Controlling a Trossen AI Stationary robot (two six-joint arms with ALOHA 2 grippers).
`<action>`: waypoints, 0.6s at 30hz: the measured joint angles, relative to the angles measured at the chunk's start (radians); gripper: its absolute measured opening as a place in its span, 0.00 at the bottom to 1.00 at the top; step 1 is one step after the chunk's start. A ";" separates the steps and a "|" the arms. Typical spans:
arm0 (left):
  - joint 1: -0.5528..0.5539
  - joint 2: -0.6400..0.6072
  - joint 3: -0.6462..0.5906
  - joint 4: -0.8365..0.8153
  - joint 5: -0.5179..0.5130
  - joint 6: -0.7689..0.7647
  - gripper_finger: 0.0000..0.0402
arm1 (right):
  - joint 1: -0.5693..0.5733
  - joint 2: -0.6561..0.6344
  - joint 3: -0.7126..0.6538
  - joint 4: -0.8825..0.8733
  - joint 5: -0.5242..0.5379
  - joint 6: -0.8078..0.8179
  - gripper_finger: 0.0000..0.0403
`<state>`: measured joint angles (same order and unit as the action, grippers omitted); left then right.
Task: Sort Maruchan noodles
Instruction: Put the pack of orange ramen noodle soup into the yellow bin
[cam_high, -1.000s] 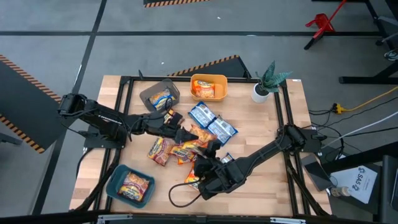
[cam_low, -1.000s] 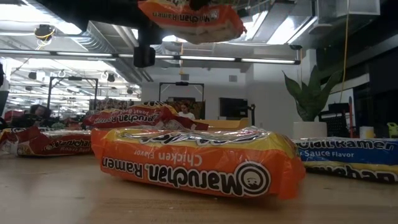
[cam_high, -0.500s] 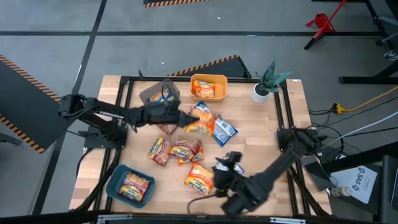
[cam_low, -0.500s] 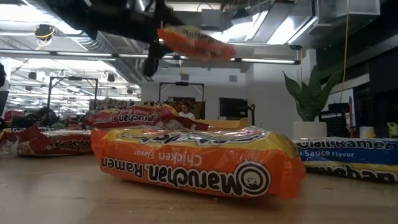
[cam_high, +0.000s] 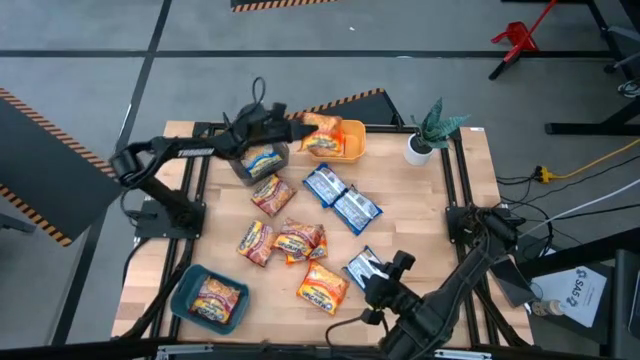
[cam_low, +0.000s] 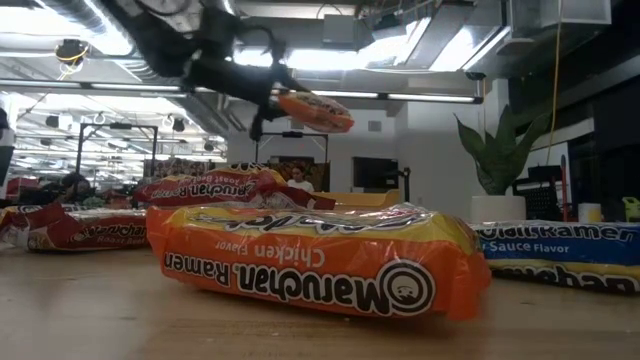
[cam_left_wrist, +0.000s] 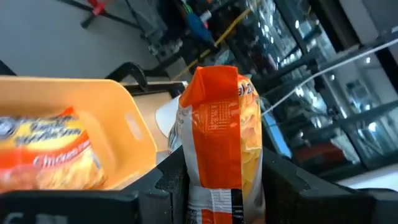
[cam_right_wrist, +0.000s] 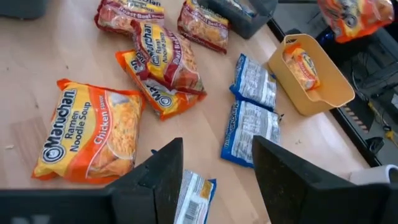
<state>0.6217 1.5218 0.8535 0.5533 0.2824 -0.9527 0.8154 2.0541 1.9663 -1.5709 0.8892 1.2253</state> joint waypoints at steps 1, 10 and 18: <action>0.015 0.035 0.035 -0.005 0.028 0.006 0.33 | -0.003 0.000 0.000 -0.001 0.001 -0.001 0.44; 0.081 0.325 0.277 -0.064 0.127 0.021 0.33 | -0.011 0.000 0.000 -0.001 -0.036 0.017 0.44; 0.101 0.445 0.290 -0.071 0.120 0.013 0.33 | -0.011 0.000 0.000 0.000 -0.035 0.023 0.44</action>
<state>0.7228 1.9672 1.1431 0.4826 0.4027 -0.9394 0.8043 2.0541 1.9662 -1.5711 0.8537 1.2488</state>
